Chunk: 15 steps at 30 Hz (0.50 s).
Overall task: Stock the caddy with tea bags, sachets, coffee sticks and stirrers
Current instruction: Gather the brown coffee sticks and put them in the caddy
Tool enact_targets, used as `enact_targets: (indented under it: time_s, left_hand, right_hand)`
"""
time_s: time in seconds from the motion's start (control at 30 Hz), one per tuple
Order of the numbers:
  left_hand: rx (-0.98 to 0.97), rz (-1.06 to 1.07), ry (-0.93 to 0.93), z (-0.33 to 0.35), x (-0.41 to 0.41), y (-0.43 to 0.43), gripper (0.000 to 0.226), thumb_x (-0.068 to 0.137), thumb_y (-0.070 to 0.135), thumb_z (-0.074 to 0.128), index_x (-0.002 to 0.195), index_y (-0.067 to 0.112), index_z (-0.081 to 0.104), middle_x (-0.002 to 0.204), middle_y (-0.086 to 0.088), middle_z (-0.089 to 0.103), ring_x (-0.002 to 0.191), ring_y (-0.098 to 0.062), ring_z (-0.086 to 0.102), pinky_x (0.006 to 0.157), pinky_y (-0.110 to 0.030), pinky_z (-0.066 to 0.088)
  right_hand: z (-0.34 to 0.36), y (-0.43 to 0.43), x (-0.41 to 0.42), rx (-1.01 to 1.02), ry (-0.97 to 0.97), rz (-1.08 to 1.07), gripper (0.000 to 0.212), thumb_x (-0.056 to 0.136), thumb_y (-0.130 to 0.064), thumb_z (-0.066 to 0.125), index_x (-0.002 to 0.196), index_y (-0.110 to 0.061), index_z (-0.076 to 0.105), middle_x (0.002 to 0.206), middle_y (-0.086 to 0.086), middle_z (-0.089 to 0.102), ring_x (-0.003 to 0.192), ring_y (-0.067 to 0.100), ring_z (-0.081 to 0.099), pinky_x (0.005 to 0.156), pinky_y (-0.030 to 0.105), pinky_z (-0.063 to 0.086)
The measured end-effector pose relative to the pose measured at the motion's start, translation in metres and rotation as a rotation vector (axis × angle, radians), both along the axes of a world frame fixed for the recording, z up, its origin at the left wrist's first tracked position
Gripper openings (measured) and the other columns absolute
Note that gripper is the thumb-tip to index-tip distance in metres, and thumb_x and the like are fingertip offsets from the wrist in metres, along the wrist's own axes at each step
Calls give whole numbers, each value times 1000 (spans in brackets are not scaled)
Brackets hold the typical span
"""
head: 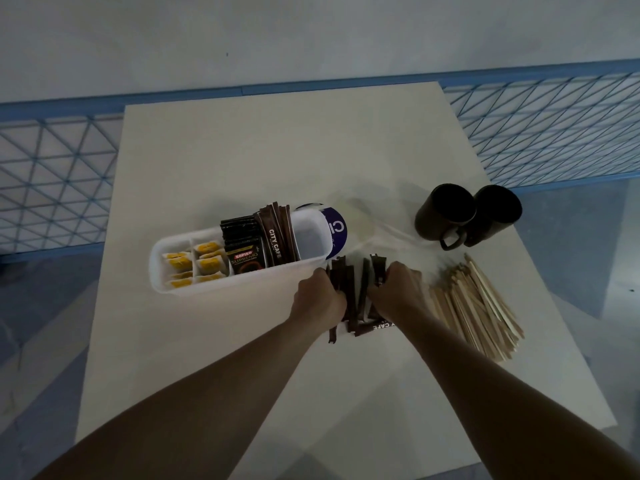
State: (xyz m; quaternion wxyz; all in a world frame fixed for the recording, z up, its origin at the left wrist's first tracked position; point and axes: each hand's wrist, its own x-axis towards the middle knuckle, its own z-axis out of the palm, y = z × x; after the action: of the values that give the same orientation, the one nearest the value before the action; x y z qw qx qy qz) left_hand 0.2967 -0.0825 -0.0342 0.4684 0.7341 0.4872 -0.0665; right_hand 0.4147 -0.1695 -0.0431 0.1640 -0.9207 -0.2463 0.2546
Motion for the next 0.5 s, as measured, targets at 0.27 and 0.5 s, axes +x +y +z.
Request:
enact_targets:
  time_s: [0.27,0.5]
  left_hand:
    - [-36,-18,20,4,-8,6,18,90,13,55,108,12,55,99,-5,63,89,-23,62,76,-35,55]
    - [-67,-28,-12,10,-12,7,11,91,10,56,102,13,53,92,-3,60,82,-17,59,59,-23,44]
  right_hand:
    - [-7,0,0,-20,-25,51,29,90,-28,68,110,-12,54,78,-5,51,65,7,49,51,20,34]
    - [-8,0,1,60,-10,71,32,91,-28,67,116,-13,52,92,-1,59,74,12,57,54,21,42]
